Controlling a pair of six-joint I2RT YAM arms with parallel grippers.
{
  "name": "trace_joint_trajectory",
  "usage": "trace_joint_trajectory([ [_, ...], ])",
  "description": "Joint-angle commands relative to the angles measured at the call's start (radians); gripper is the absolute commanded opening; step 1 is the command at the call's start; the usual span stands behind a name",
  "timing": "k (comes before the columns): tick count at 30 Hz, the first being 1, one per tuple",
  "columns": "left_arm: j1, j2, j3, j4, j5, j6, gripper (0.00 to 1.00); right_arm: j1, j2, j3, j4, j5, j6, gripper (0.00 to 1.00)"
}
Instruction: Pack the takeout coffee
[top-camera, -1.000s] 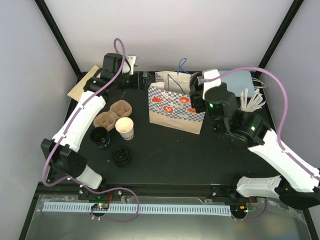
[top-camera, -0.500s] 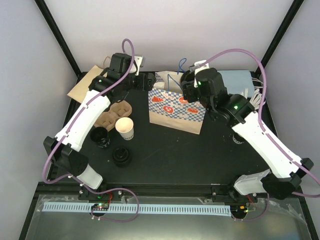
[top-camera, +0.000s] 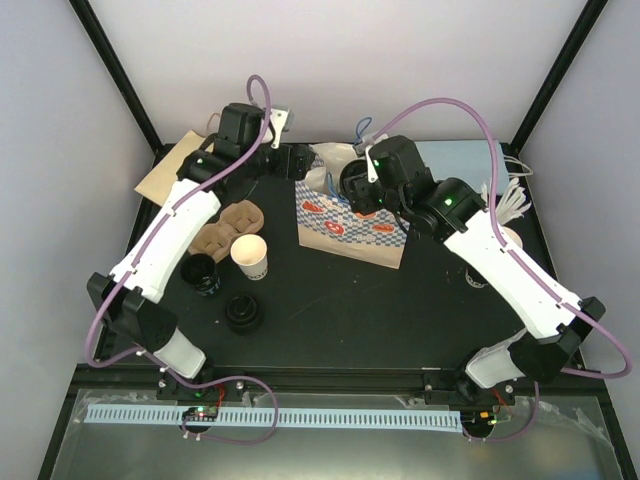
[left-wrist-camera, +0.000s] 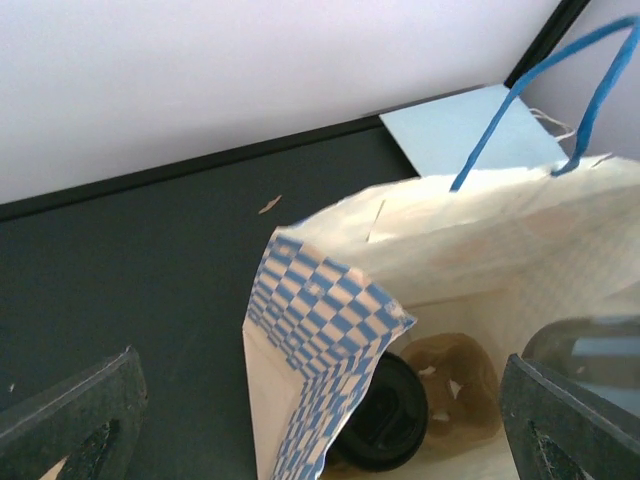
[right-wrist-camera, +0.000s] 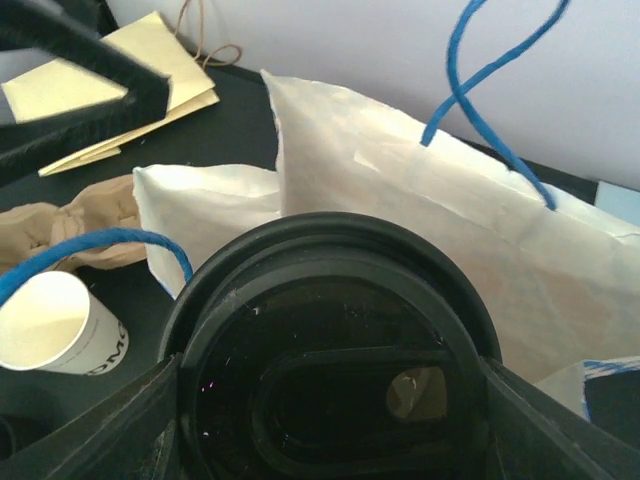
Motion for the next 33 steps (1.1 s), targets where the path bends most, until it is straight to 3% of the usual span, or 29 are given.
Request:
trace_joint_trajectory([
  [1,-0.002,0.056,0.113,-0.039,0.076,0.040,0.99,-0.005,0.029,0.053,-0.100,-0.093,0.002,0.67],
  [12,-0.003,0.153,0.214,-0.057,0.192,0.406,0.99,-0.005,-0.001,0.021,-0.193,-0.202,-0.014,0.67],
  [19,-0.002,0.244,0.369,-0.182,0.285,0.623,0.99,-0.005,-0.010,0.006,-0.206,-0.230,-0.010,0.67],
  [24,-0.002,0.317,0.495,-0.371,0.434,0.813,0.95,-0.005,-0.014,-0.006,-0.209,-0.238,-0.008,0.67],
  [33,-0.002,0.358,0.500,-0.431,0.444,0.923,0.93,-0.005,-0.017,-0.010,-0.217,-0.251,-0.019,0.67],
])
